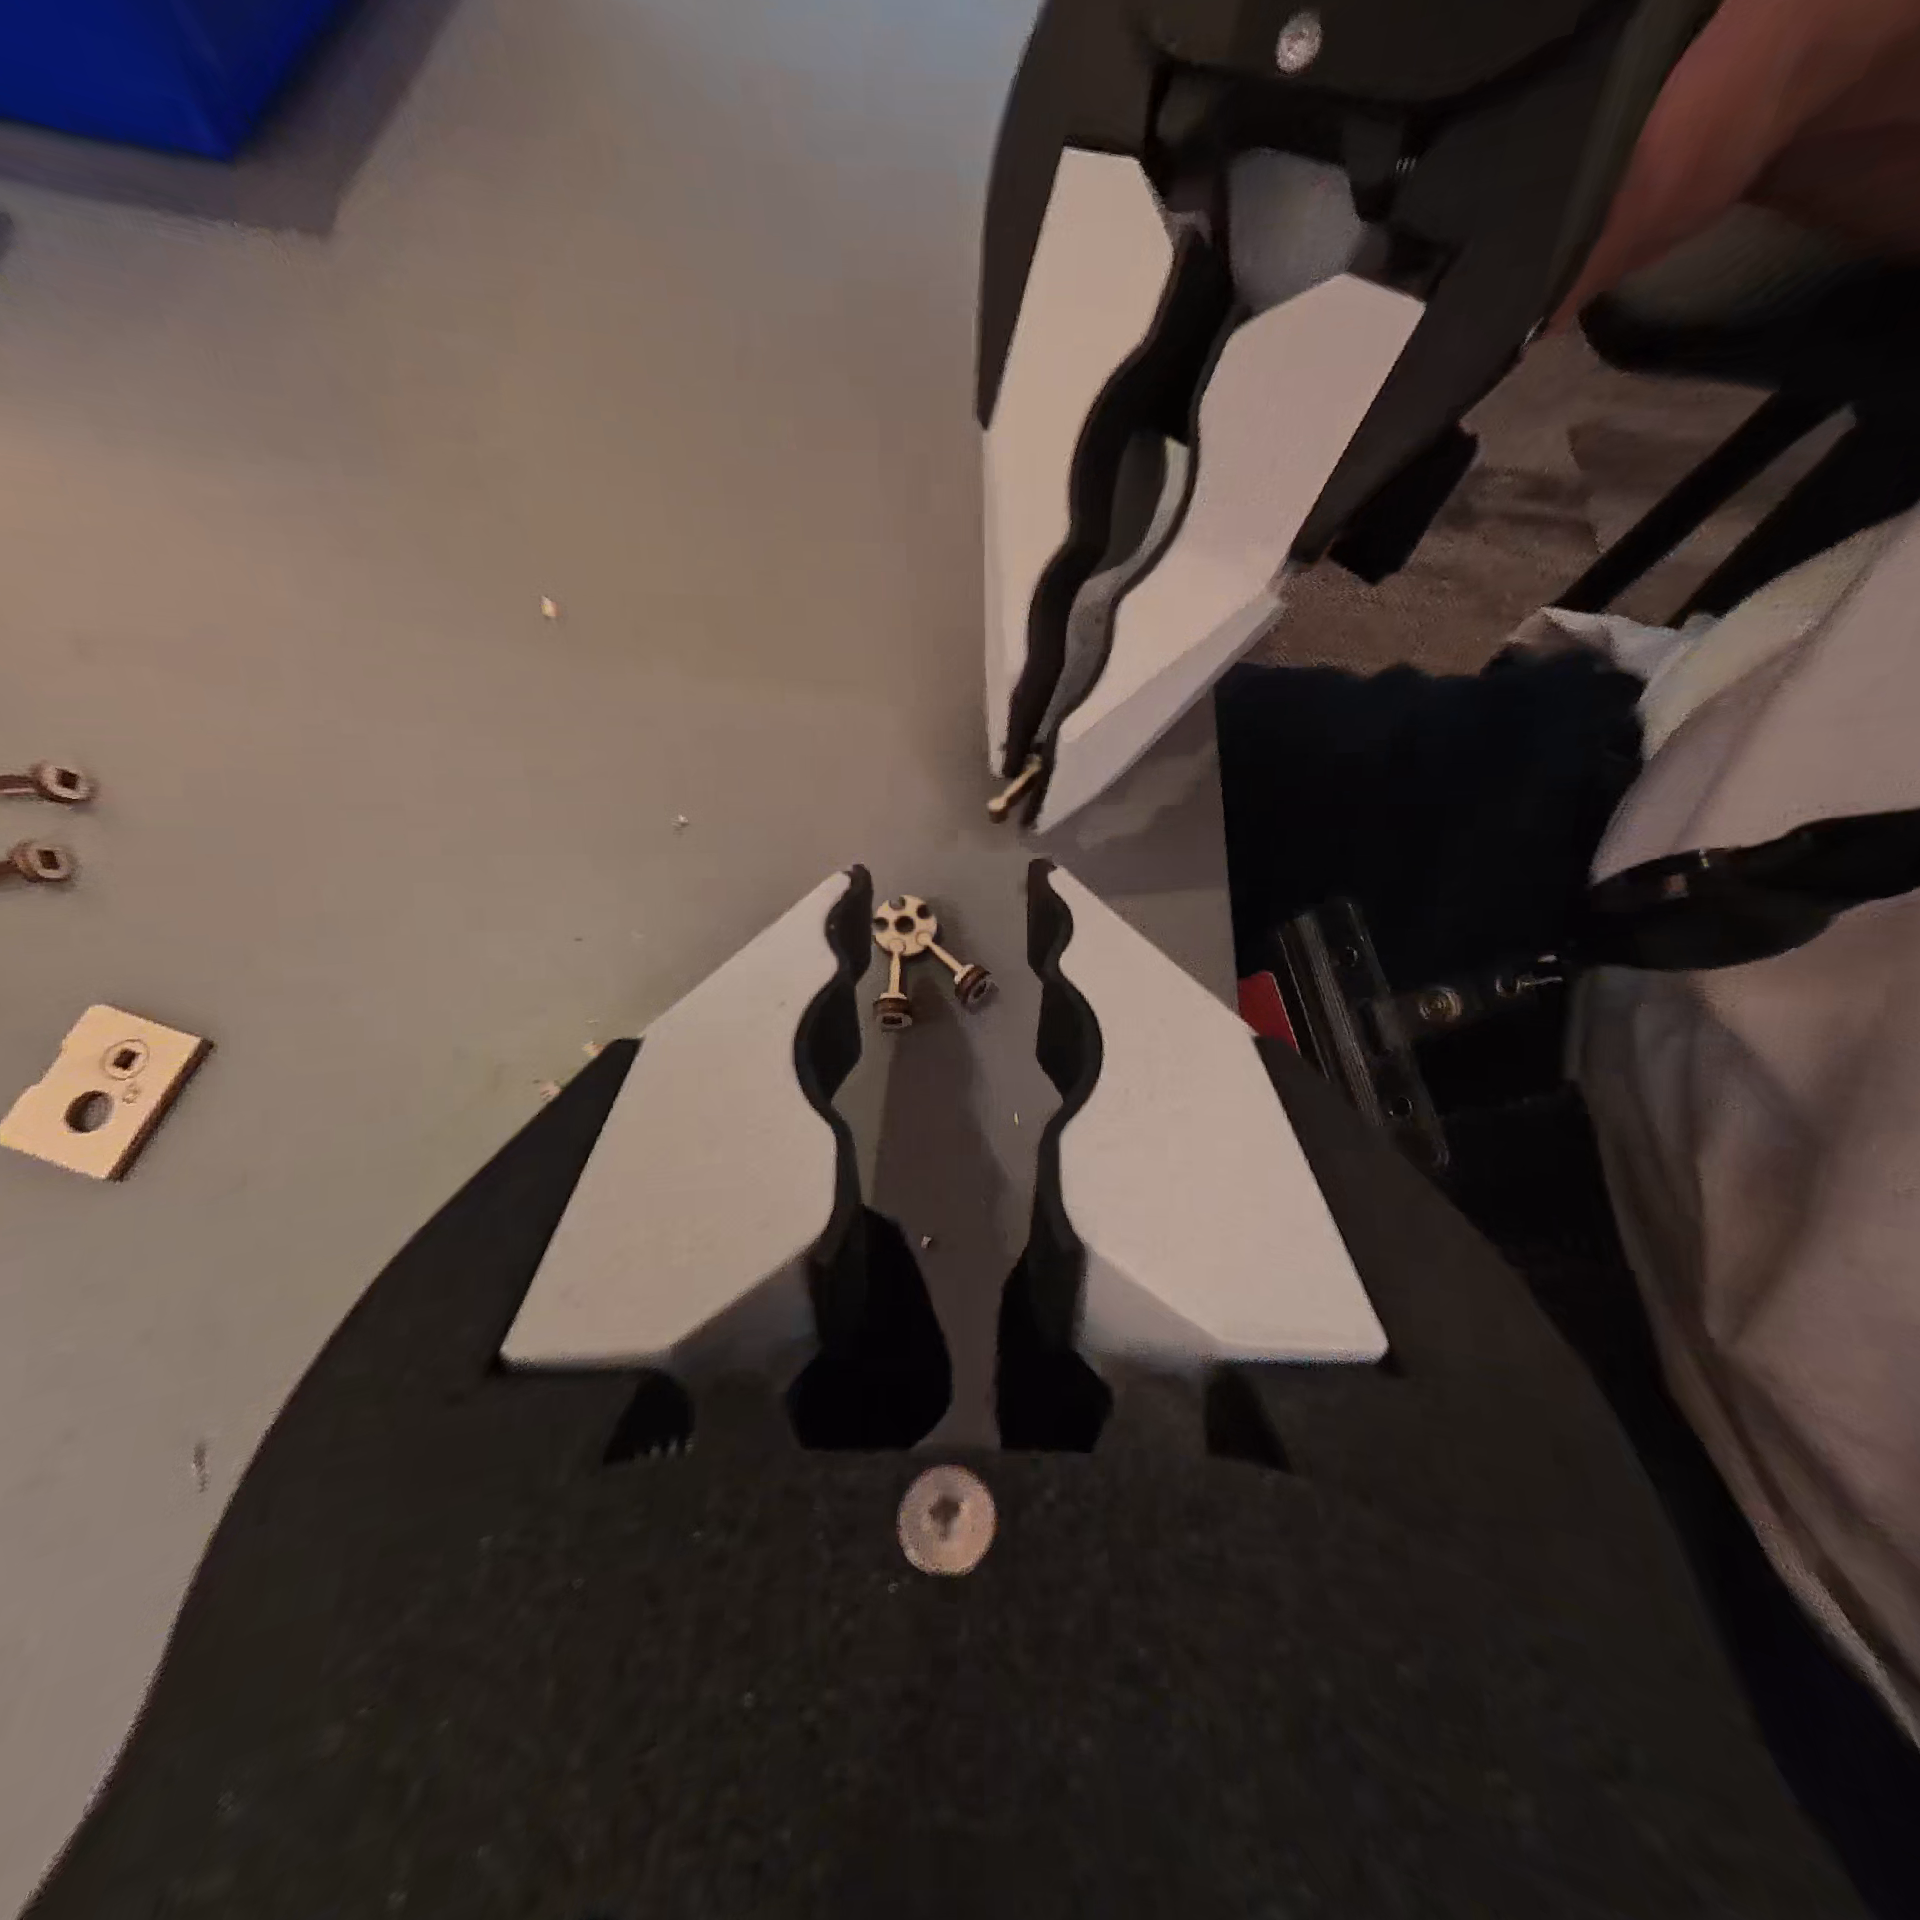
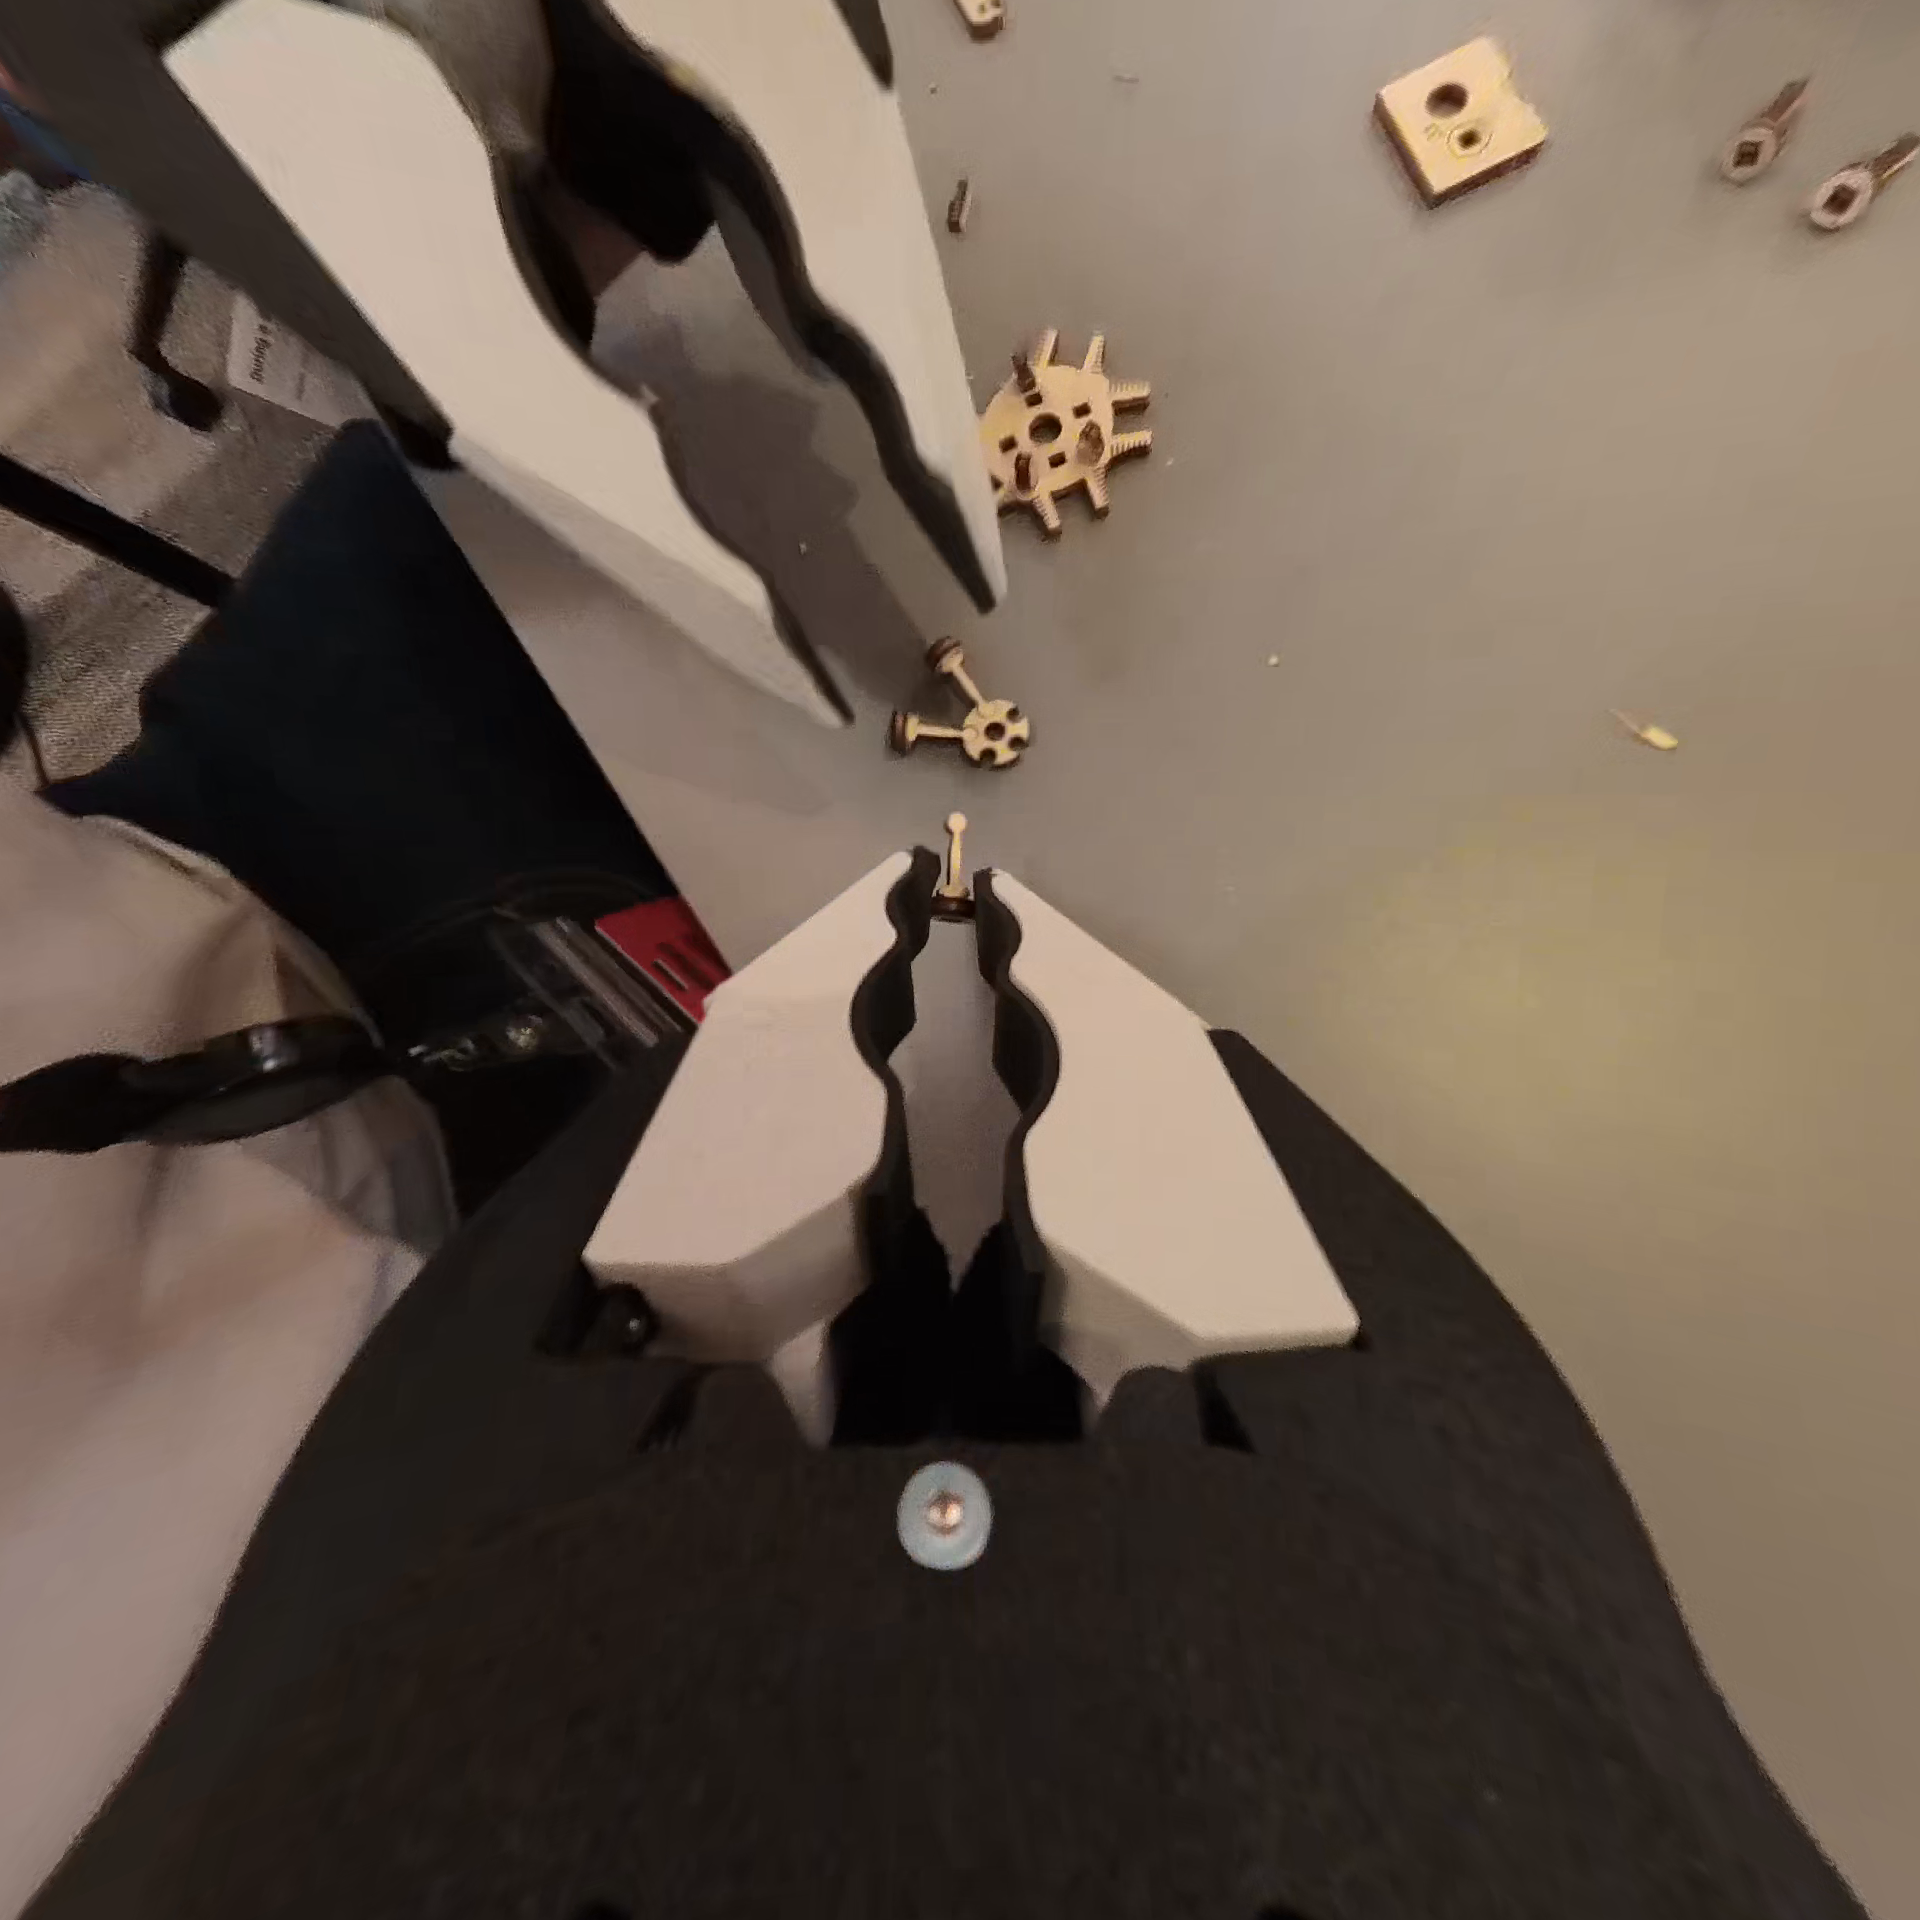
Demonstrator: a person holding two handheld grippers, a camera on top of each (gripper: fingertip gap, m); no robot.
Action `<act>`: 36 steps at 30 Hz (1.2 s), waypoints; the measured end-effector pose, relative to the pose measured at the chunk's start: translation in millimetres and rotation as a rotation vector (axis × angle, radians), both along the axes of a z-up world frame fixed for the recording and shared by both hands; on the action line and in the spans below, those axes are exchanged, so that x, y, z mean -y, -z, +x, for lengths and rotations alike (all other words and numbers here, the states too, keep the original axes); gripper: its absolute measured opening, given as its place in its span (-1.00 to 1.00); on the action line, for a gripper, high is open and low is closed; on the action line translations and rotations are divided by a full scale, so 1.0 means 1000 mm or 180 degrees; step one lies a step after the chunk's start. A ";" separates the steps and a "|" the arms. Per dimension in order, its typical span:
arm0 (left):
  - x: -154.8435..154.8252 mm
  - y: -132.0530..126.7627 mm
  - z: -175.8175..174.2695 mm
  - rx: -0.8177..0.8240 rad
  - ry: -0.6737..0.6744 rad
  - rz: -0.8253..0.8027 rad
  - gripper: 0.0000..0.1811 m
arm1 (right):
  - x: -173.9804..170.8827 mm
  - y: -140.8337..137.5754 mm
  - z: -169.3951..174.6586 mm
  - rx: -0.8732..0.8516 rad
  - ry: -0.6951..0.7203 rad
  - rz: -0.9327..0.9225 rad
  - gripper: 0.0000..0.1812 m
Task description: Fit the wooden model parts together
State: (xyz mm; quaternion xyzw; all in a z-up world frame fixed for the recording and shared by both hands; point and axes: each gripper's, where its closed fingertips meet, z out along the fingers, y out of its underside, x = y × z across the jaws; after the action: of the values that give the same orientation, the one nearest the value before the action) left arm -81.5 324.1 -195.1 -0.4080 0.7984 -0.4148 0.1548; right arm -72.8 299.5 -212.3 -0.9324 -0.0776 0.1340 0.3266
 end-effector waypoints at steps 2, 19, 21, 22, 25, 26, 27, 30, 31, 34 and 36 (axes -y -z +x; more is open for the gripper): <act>0.001 0.008 0.001 -0.0126 0.0067 0.0029 -0.70 | -0.008 0.003 -0.003 -0.0061 -0.0029 -0.0110 -0.92; 0.009 0.019 -0.009 -0.0021 0.0360 0.0419 -0.66 | -0.020 0.019 -0.003 0.0165 0.0067 -0.0734 -0.92; 0.014 0.021 -0.008 -0.0037 0.0416 0.0474 -0.63 | -0.019 0.019 -0.004 0.0198 0.0034 -0.0793 -0.92; 0.016 0.023 -0.008 -0.0054 0.0439 0.0496 -0.63 | -0.019 0.019 -0.003 0.0205 0.0042 -0.0815 -0.92; 0.018 0.026 -0.007 -0.0078 0.0459 0.0566 -0.62 | -0.019 0.019 -0.003 0.0164 0.0055 -0.0870 -0.92; 0.017 0.028 -0.007 -0.0094 0.0460 0.0580 -0.61 | -0.019 0.019 -0.003 0.0145 0.0036 -0.0873 -0.92; 0.017 0.029 -0.007 -0.0112 0.0457 0.0588 -0.61 | -0.019 0.019 -0.003 0.0141 0.0028 -0.0872 -0.92; 0.018 0.034 -0.009 -0.0164 0.0484 0.0601 -0.62 | -0.019 0.019 -0.002 0.0143 0.0050 -0.0885 -0.92; 0.019 0.035 -0.009 -0.0155 0.0494 0.0606 -0.63 | -0.019 0.019 -0.002 0.0149 0.0057 -0.0888 -0.92; 0.019 0.038 -0.009 -0.0175 0.0503 0.0669 -0.64 | -0.018 0.019 -0.002 0.0136 0.0043 -0.0894 -0.92; 0.018 0.035 -0.008 -0.0162 0.0479 0.0691 -0.65 | -0.018 0.019 -0.002 0.0127 0.0036 -0.0911 -0.92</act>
State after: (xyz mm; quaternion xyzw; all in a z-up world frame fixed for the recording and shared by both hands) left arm -89.1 305.7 -230.4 -0.3382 0.8706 -0.3259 0.1463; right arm -74.9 317.5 -231.5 -0.9723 -0.0589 0.1233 0.1894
